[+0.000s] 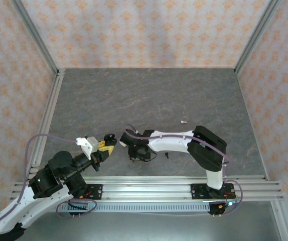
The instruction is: Insert the wireless bluetooth earbuds into the charging case
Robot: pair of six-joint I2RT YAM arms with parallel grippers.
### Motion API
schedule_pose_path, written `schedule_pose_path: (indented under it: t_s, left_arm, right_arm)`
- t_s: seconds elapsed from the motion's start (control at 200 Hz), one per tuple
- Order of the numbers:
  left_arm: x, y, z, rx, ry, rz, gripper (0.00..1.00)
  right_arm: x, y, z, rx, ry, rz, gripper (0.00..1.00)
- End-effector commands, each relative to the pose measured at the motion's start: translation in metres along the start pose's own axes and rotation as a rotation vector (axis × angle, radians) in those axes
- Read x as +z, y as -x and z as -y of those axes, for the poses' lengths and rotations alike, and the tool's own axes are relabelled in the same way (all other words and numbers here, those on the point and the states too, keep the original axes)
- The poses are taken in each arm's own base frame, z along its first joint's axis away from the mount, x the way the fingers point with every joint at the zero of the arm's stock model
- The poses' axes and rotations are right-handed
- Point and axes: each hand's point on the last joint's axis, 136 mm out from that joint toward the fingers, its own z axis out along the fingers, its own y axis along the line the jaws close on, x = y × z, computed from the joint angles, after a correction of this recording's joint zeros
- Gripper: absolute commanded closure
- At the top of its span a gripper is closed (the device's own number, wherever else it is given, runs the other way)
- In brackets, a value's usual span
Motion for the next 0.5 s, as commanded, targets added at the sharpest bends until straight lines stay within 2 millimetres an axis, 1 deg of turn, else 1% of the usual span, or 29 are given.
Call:
schedule_pose_path:
  t_s: [0.0,0.11,0.3,0.395,0.495]
  left_arm:
    - [0.001,0.006,0.006,-0.015,-0.033,0.033,1.0]
    - [0.005,0.005,0.009,-0.02,-0.053,0.042,1.0]
    - [0.009,0.002,0.017,0.018,-0.096,0.029,1.0]
    - [0.011,0.002,0.018,0.024,-0.101,0.028,1.0]
    - [0.012,0.0,0.02,0.023,-0.114,0.026,1.0]
  right_arm:
    - [-0.014,0.009,0.011,-0.008,-0.022,0.037,0.78]
    - [-0.02,0.014,0.016,-0.009,-0.013,0.055,0.79]
    - [-0.028,0.021,0.03,-0.011,-0.027,0.08,0.79]
    - [-0.029,0.024,0.042,-0.025,-0.049,0.07,0.79]
    - [-0.03,0.025,0.056,-0.086,-0.077,0.037,0.79]
